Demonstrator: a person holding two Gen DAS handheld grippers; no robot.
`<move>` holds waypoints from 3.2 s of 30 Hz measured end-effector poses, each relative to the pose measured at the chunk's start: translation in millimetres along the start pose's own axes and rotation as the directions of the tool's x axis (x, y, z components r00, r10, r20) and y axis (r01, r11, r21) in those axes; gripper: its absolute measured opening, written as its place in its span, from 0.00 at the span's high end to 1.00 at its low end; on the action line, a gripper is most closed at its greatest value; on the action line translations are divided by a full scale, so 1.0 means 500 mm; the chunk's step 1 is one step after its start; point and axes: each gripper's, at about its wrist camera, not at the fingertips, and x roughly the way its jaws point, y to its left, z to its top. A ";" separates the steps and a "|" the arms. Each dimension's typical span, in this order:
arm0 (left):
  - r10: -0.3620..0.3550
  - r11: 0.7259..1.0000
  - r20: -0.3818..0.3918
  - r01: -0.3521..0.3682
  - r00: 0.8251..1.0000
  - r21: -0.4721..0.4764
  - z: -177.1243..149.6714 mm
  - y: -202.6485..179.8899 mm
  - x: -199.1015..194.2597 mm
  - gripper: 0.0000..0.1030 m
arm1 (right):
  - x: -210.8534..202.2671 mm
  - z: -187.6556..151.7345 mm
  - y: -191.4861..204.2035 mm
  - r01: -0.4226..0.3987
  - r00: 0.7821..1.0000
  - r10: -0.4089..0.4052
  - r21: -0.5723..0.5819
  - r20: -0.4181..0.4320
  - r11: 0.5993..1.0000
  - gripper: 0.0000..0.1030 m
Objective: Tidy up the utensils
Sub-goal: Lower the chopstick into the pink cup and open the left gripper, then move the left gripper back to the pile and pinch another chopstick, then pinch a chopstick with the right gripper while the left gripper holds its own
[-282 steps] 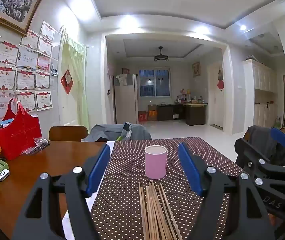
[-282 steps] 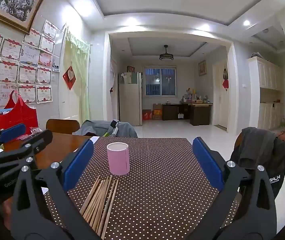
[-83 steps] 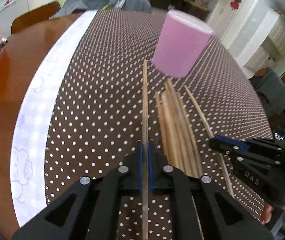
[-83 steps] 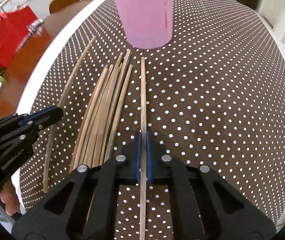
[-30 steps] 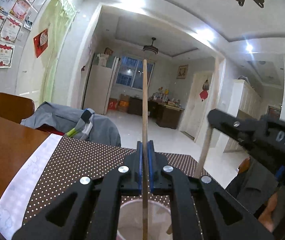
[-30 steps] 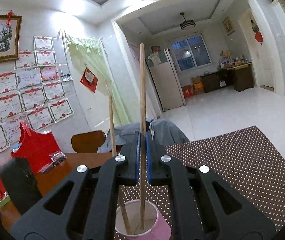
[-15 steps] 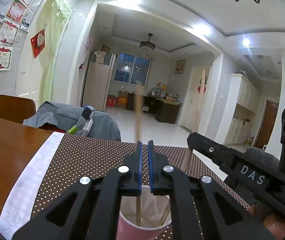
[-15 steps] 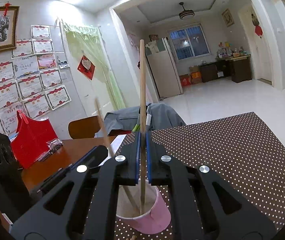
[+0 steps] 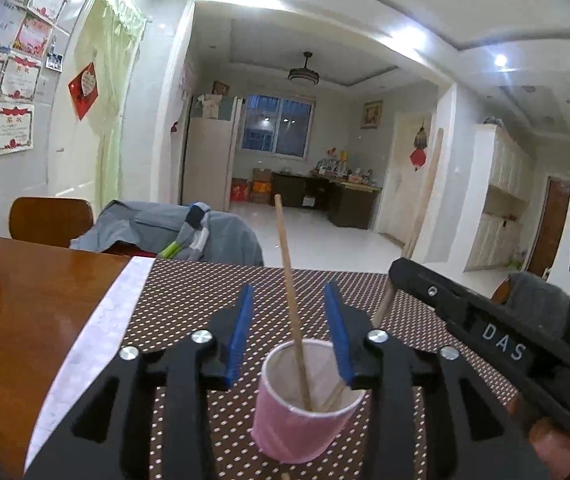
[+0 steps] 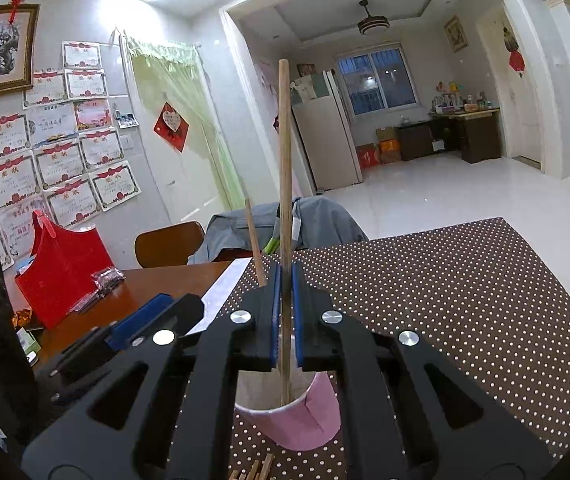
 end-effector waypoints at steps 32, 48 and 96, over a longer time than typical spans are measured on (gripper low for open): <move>0.097 0.994 -0.212 -0.086 0.972 0.060 -0.057 0.017 -0.120 0.59 | -0.086 -0.035 0.020 0.087 0.992 -0.087 0.000 -0.088 0.996 0.49; 0.038 0.999 -0.570 -0.023 0.821 0.034 -0.190 0.029 -0.159 0.59 | -0.170 -0.162 0.009 0.070 0.931 -0.070 -0.011 -0.358 0.997 0.49; 0.072 0.996 -0.711 -0.093 0.700 0.010 -0.275 0.065 -0.095 0.89 | -0.030 -0.299 0.070 0.067 0.688 -0.136 -0.125 -0.713 0.990 0.66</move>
